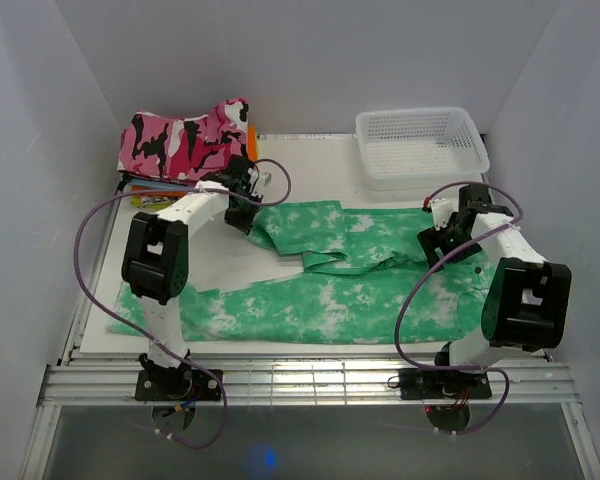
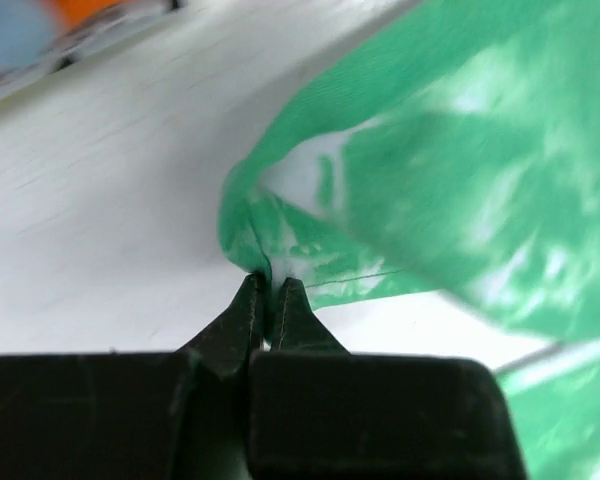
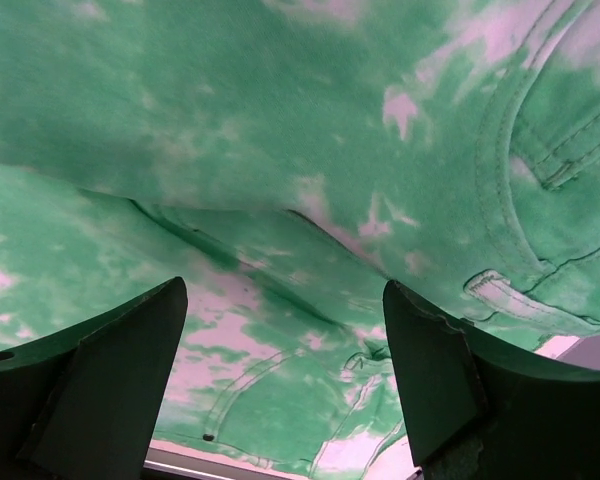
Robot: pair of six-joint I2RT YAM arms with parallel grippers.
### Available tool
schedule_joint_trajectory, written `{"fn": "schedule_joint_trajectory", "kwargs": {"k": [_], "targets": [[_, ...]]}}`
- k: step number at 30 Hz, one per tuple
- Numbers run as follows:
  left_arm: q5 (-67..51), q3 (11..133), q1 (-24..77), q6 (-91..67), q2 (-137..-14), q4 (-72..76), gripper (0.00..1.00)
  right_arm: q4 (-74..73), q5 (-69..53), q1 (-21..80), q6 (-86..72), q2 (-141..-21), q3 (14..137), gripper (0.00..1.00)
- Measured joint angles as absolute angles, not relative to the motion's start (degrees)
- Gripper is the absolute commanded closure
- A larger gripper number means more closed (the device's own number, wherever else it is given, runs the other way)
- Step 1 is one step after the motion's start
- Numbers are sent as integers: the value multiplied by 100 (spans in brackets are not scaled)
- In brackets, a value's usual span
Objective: Fold and stack the trousers
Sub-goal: Flatten the trousers out
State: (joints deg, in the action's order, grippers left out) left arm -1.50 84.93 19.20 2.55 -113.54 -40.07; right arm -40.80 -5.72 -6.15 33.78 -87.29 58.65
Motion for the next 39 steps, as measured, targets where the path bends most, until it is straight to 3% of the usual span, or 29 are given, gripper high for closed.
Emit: {"fn": "schedule_joint_trajectory", "kwargs": {"k": [6,11,15,21,22,26,30,34,39], "targets": [[32,8243,1317,1708,-9769,-4674,100,-3846,-176,-615,3492,-8967,5520,16],[222,7909,-436,3304,-8827,-4770,100,-3752,-119,-615,3494,-8971,5500,16],[510,7607,-1496,4397,-8956,-4547,100,-3747,-128,-615,3503,-8971,5500,16],[681,7592,-1684,5153,-9970,-4018,100,-3754,-123,-615,3555,-8949,5500,14],[744,7592,-1688,5227,-10145,-3861,98,-3760,-128,-615,3564,-8932,5500,12],[825,7706,-1719,5345,-10652,-3483,71,-4003,-379,-615,3616,-8766,5627,9],[757,8143,-1721,5207,-10785,-3450,52,-4228,-746,-615,3618,-8525,6045,11],[296,8224,-1747,5041,-10370,-3562,46,-4235,-1017,-624,3629,-8287,6381,24],[-843,7708,-1726,4873,-9032,-3929,45,-4185,-1129,-628,3612,-8337,6449,42]]}}
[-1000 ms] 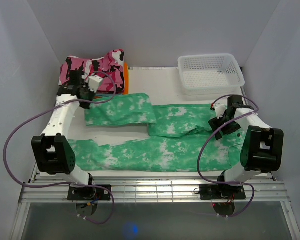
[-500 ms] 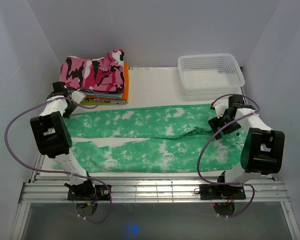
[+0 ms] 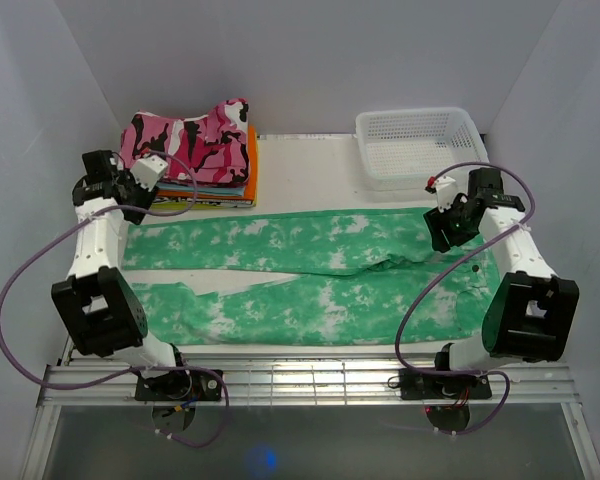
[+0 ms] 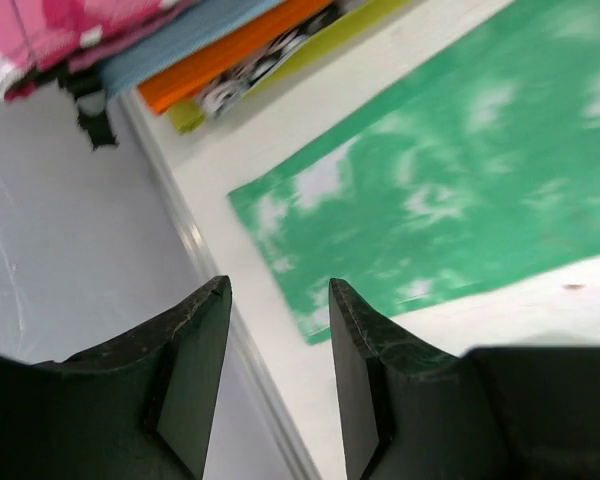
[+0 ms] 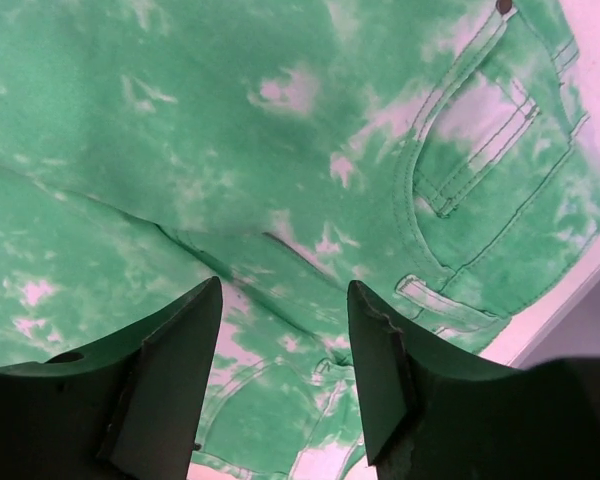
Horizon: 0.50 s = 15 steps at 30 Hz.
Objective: Fold and stack the trousers
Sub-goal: Flatten the trousers out
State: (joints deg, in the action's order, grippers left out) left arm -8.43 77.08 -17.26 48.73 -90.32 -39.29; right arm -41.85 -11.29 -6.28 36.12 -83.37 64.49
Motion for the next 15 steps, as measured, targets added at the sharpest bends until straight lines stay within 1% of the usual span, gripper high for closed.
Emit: {"fn": "schedule_joint_trajectory", "kwargs": {"k": [2,5,9,11,15], "targets": [[-1293,7568,-1608,4770,-8567,-4101,45,-4154,-1090,-642,3597,-8468,6449,44],[-1756,7323,-978,4539,-8093,-4298,46,-4152,-1044,-725,3621,-8589,6449,44],[-2084,6866,158,4254,-8068,-4639,45,-4327,-1046,-1140,3938,-8482,6451,37],[-2126,6733,263,4250,-8200,-5022,43,-4622,-1074,-1518,4274,-8370,6453,31],[-2038,6438,58,4532,-8357,-5776,42,-5325,-1100,-2342,5057,-8160,6449,27]]}}
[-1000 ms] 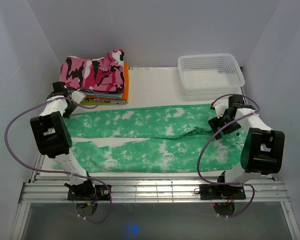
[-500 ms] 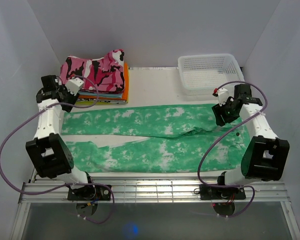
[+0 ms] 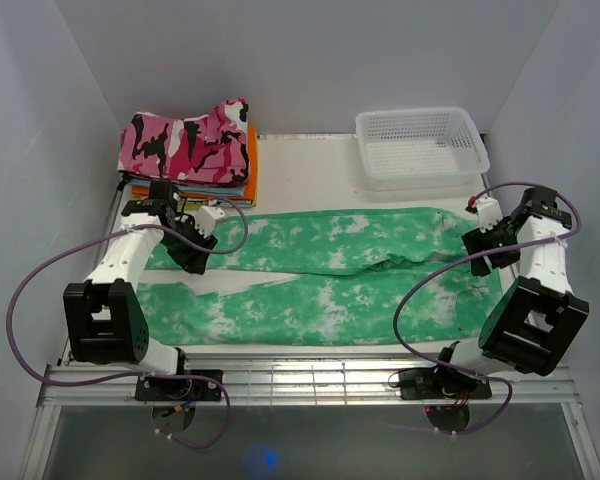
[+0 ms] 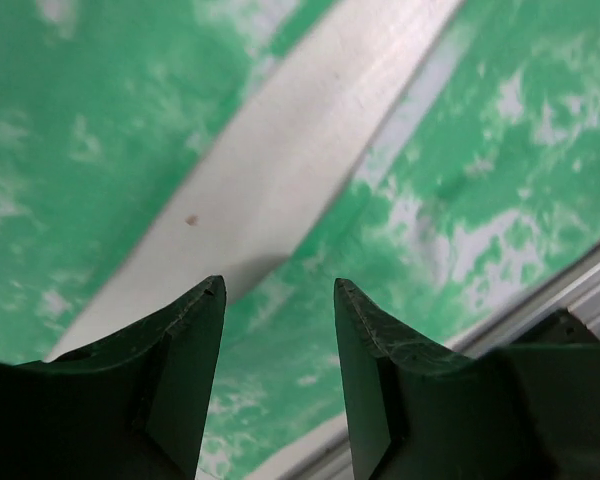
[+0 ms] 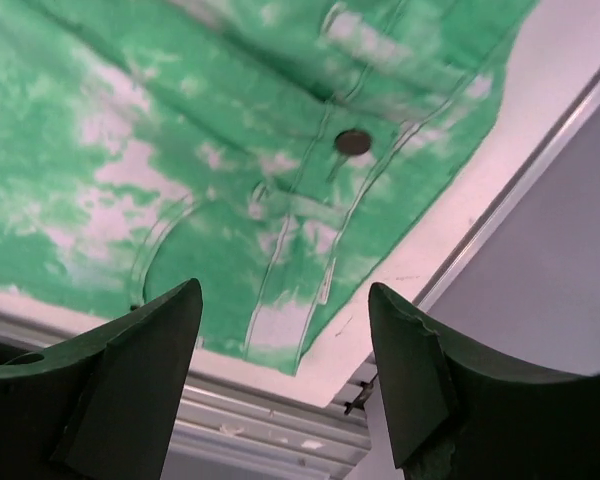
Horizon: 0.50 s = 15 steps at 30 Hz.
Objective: Fold and stack the trousers
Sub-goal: Flatten the trousers out
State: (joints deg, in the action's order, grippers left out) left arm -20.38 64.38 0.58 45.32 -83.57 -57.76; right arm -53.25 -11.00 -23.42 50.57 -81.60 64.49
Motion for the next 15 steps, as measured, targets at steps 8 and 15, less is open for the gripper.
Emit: {"fn": "schedule_joint_trajectory", "kwargs": {"k": [8,15], "targets": [[-1404,5601,8,5393,-8228,-6466,41,-6173,-1662,-2235,5699,-8099,6289,23],[-1273,5981,-165,5354,-8715,-6490,40,-6130,-2515,-1179,5607,-8055,6296,34]]}}
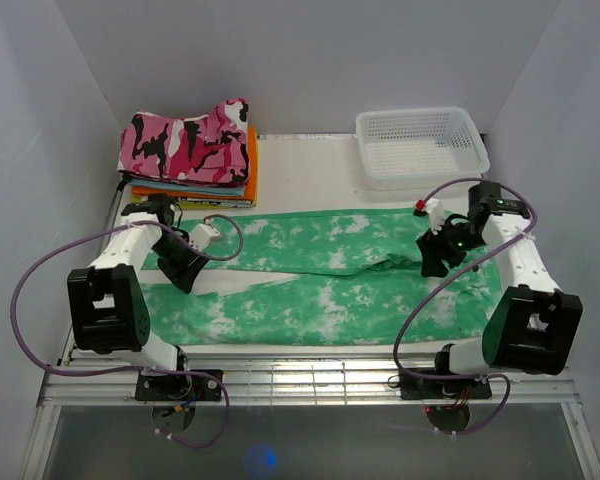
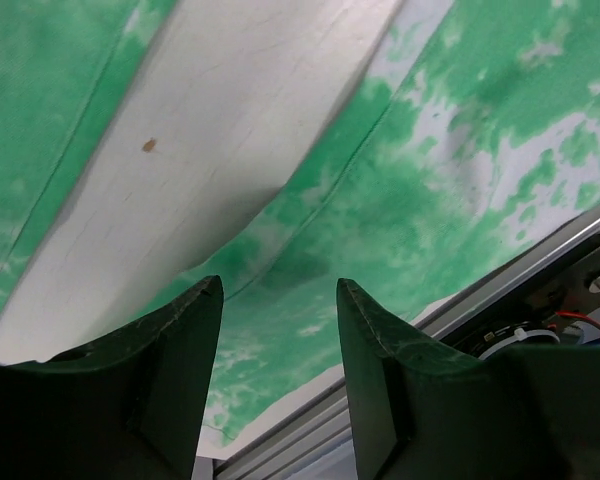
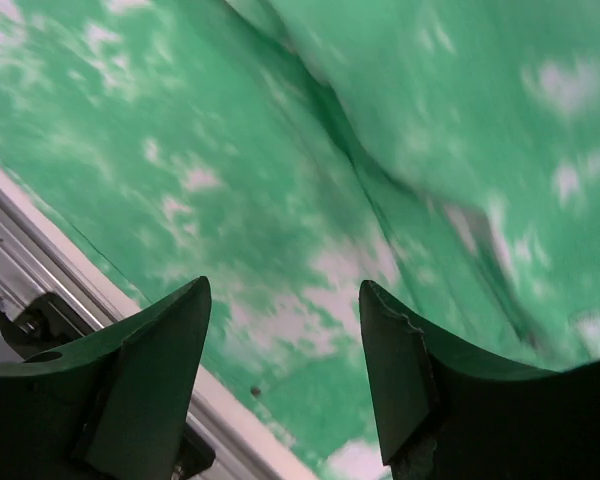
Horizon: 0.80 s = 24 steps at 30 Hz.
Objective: Fold and stack the trousers
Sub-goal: Flatten the trousers out
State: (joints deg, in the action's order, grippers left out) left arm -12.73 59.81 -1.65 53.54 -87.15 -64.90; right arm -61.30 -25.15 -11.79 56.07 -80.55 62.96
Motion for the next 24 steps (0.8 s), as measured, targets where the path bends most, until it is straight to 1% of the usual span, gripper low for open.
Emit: {"fn": "schedule_joint_trajectory", "kwargs": {"k": [3,8,12,17,18,24], "targets": [[-1448,6300,-510,5306,-8790,-6611,40,-5806,-3000,-161,5365,-7881,6296,36],[-1699,6875,-1590,5306,-8982,-6899,39,-4587,-3387,1752,4661,-7620,6259,36],[-1715,6877,-1988,5251,-9013,-7091,38,-3590,-3417,3044,4235,-7988,6248,36],[-1634,6508,-2283,5085,-8768,-7153,37,-2858,-3297,3898,3927,-9105,6582,33],[-1588,6440,-2416,5048,-8729,-7133,37,-2746,-3269,3997,3900,-9282,6639,31],[-1286,6342,-3181,4713,-8687,-6875,36,-2320,-3111,4475,3760,-10134,6995,28]]}}
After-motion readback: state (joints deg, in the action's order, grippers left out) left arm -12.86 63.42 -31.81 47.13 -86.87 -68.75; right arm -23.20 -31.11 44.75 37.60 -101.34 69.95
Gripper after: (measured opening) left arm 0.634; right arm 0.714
